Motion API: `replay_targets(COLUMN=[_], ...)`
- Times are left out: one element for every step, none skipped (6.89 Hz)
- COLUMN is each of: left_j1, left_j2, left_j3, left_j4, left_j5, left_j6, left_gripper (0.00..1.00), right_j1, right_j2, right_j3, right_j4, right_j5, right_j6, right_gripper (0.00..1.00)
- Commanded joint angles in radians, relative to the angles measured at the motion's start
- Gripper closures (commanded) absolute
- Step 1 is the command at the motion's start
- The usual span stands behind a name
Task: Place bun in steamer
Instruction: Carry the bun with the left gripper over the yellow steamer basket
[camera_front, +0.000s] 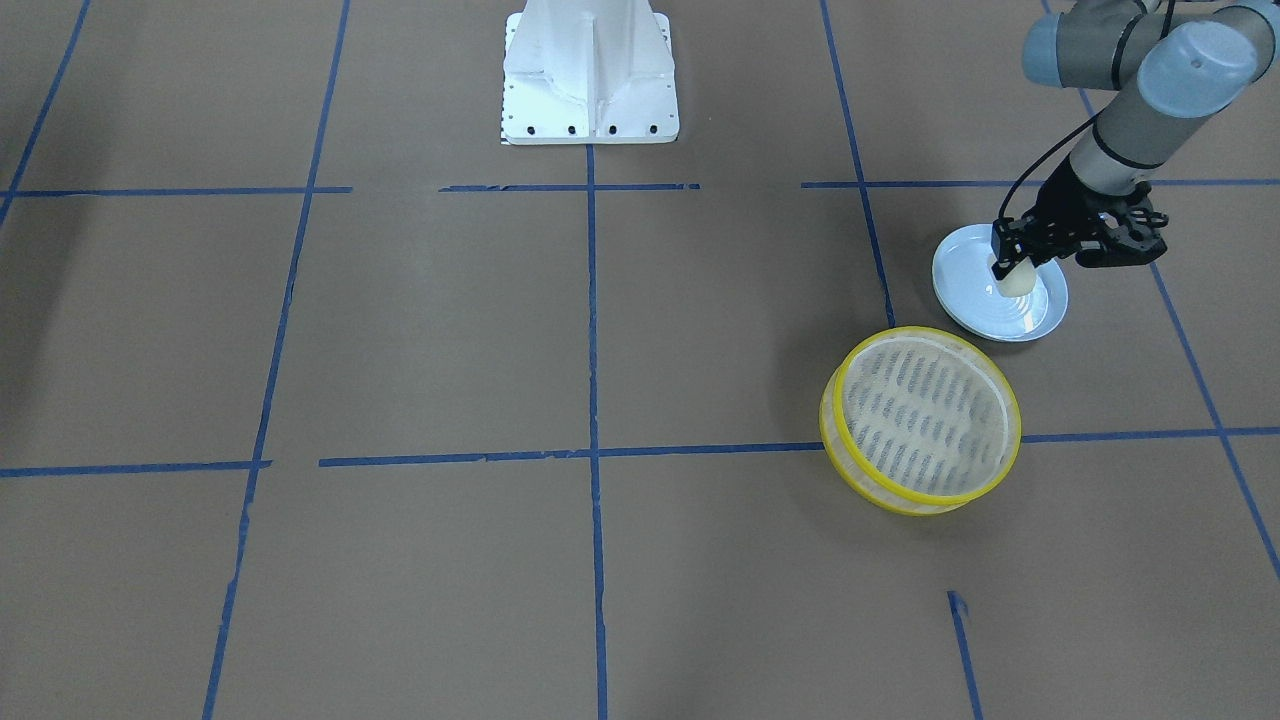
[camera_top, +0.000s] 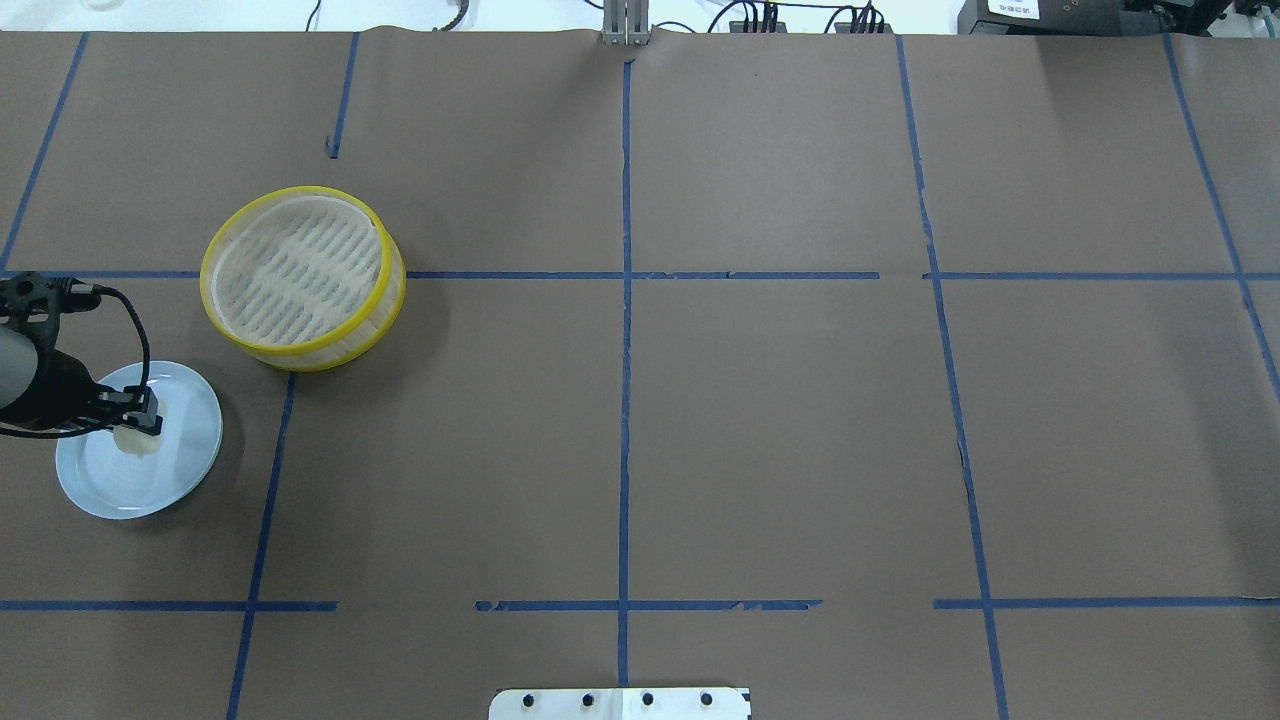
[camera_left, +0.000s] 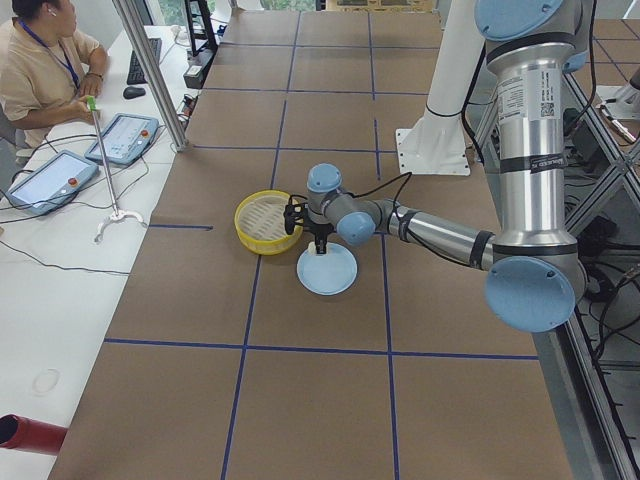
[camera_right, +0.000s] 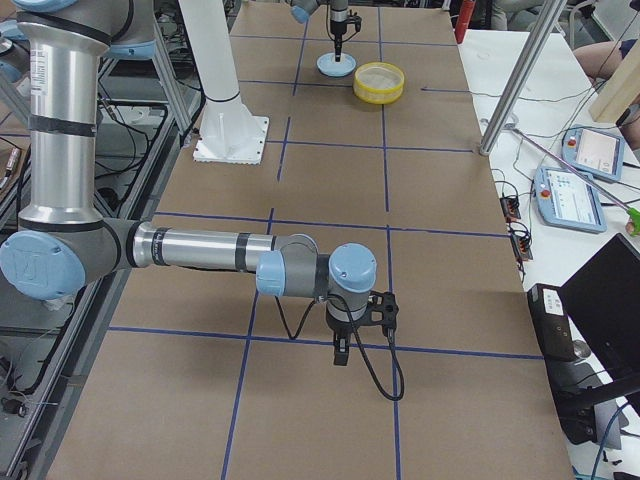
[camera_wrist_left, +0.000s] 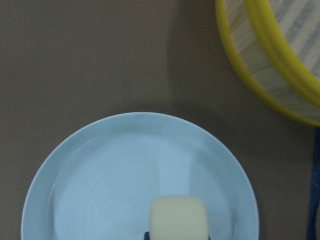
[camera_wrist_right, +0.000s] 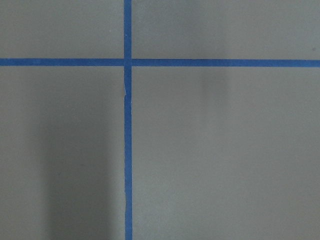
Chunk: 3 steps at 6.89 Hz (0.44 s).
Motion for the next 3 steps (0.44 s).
replay_targets(left_j1=[-0.07,-0.068,-0.065], left_j2=[-0.256,-0.399,-0.437], left_j3=[0.059,0.195,0.262], left_j4=[0.193,0.234,0.216], left_j5=[0.001,0.004,0.003], left_j6=[0.004,0.004,0.004], left_gripper=[0.62,0.62,0.6], right_j1=[0.0,0.0,0.0], right_j2=[0.0,0.0,0.0], right_j3=[0.0,0.0,0.0], right_j4=[0.0,0.0,0.0], right_j5=[0.0,0.0,0.0], right_j6=[0.0,0.0,0.0], right_gripper=[0.0,0.0,0.0])
